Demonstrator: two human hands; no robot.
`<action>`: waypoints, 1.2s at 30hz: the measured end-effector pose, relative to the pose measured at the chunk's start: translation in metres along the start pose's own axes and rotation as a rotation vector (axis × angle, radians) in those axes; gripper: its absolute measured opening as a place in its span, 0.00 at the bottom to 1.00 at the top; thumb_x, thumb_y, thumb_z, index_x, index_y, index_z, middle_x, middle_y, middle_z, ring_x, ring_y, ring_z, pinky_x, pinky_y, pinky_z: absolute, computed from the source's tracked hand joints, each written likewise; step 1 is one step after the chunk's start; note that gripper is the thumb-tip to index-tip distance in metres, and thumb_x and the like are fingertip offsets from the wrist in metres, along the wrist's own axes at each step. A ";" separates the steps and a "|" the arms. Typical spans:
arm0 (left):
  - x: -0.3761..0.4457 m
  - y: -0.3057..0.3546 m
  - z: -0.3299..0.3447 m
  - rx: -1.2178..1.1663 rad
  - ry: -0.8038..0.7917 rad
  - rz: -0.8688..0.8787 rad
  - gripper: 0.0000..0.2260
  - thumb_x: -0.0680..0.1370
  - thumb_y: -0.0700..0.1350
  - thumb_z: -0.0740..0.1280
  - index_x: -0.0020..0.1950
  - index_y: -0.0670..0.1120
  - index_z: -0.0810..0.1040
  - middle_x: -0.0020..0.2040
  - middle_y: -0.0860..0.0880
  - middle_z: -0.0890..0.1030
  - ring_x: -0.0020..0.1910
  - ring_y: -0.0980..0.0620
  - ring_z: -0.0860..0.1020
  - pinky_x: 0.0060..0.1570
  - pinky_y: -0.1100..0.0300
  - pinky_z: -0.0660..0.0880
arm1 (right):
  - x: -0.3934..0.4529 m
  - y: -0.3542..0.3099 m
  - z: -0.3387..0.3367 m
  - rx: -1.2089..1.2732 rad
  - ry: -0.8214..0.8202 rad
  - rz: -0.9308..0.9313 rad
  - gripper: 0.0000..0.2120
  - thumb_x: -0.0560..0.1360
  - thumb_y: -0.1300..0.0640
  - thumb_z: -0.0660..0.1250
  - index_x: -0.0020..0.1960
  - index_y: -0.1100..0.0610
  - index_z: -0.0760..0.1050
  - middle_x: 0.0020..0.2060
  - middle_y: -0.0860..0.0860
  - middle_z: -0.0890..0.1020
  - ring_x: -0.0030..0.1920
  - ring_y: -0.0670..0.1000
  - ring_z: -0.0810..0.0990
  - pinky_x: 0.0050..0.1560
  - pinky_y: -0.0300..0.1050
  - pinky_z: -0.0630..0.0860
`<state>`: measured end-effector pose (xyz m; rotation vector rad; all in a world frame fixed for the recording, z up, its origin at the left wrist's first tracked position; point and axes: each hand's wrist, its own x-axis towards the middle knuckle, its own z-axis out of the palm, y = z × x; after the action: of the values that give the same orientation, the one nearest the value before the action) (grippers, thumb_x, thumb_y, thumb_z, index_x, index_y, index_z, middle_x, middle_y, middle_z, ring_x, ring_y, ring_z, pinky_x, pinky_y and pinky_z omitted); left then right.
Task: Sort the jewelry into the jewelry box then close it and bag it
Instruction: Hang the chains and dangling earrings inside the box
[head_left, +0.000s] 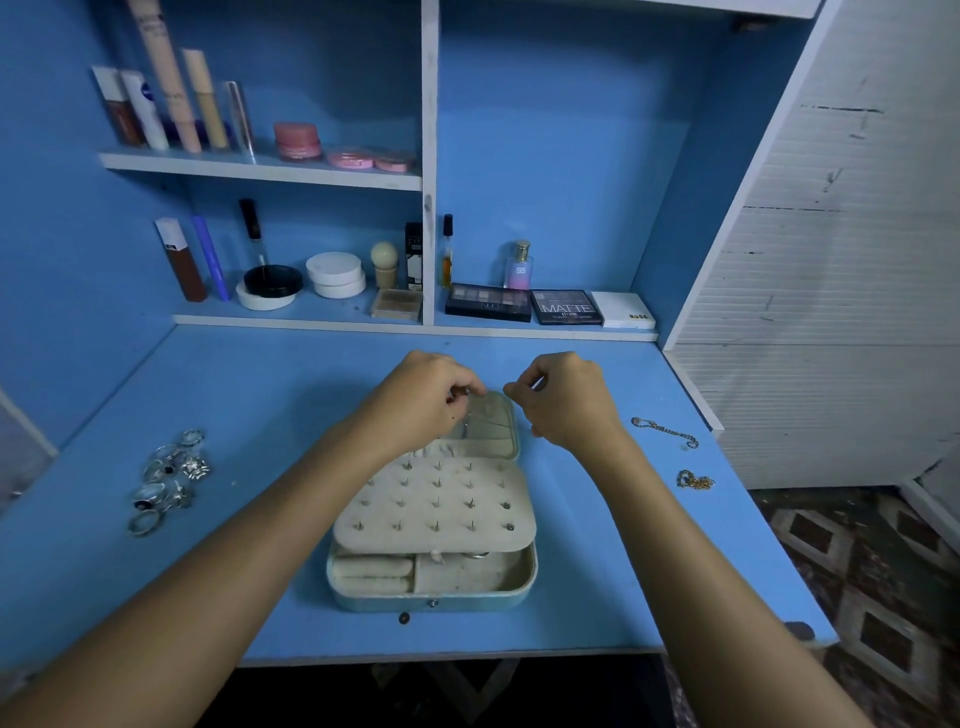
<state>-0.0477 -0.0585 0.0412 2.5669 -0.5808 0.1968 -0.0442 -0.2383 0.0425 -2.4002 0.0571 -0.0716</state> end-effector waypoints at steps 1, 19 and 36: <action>0.001 -0.001 0.001 0.002 -0.009 -0.011 0.13 0.79 0.36 0.66 0.58 0.46 0.84 0.52 0.48 0.84 0.42 0.55 0.77 0.48 0.66 0.71 | 0.001 0.001 0.003 -0.019 0.001 0.010 0.11 0.77 0.53 0.72 0.38 0.55 0.75 0.35 0.54 0.81 0.32 0.57 0.85 0.27 0.40 0.74; 0.025 0.012 0.008 0.373 -0.337 -0.150 0.10 0.77 0.31 0.62 0.45 0.42 0.80 0.48 0.46 0.66 0.35 0.50 0.68 0.28 0.61 0.58 | 0.021 -0.001 0.032 -0.238 0.071 0.129 0.07 0.71 0.55 0.71 0.45 0.58 0.77 0.42 0.53 0.80 0.41 0.56 0.79 0.35 0.41 0.73; 0.020 0.011 0.003 0.138 -0.377 -0.171 0.19 0.78 0.35 0.60 0.62 0.50 0.82 0.55 0.47 0.78 0.45 0.47 0.80 0.38 0.59 0.75 | 0.007 -0.003 0.010 -0.212 -0.014 0.121 0.11 0.69 0.55 0.74 0.38 0.50 0.71 0.44 0.51 0.80 0.45 0.55 0.79 0.31 0.38 0.65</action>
<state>-0.0343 -0.0755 0.0483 2.7904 -0.4890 -0.3230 -0.0364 -0.2299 0.0369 -2.6031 0.2131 0.0091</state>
